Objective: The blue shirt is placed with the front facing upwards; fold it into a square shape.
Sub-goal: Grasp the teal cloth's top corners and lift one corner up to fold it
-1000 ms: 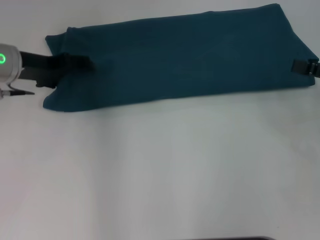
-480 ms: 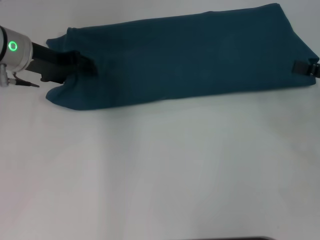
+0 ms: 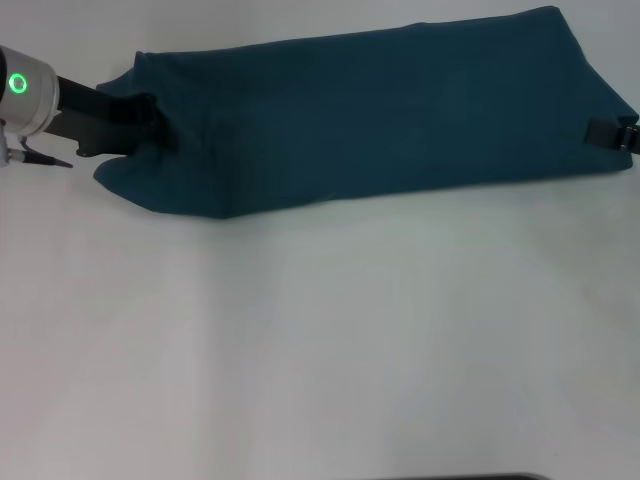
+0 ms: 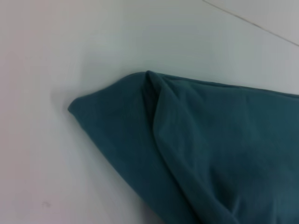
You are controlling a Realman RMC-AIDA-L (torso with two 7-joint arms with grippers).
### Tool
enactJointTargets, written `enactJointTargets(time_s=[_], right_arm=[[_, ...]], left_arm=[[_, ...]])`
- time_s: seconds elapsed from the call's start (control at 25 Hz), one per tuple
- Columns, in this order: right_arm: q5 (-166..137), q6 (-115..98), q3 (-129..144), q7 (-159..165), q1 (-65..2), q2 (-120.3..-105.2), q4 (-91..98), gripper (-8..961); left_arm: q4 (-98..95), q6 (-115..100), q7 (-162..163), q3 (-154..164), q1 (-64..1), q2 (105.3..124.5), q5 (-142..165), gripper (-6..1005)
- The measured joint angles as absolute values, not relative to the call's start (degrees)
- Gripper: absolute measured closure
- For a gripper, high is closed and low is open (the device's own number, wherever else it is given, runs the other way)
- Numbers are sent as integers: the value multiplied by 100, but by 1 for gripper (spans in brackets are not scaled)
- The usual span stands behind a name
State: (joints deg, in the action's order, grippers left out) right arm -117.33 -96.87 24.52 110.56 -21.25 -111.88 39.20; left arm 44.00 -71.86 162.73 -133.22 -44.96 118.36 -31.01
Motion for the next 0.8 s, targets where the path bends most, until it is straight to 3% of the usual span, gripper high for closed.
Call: enactJointTargets(time_s=[0.2, 0.4, 0.8], right_arm=[[-11732, -9686, 2452, 11057, -2127, -11188, 3920, 46], [-11727, -9685, 2452, 11066, -2127, -11188, 3920, 46], [-11727, -9687, 2438, 11112, -2140, -11188, 3920, 46]], left_arm=[[4403, -7324, 16238, -13310, -4503, 11828, -3118, 800], [4479, -7504, 16204, -13362, -4443, 11799, -3130, 936], [4756, -8015, 16250, -13493, -4008, 11441, -3109, 936]])
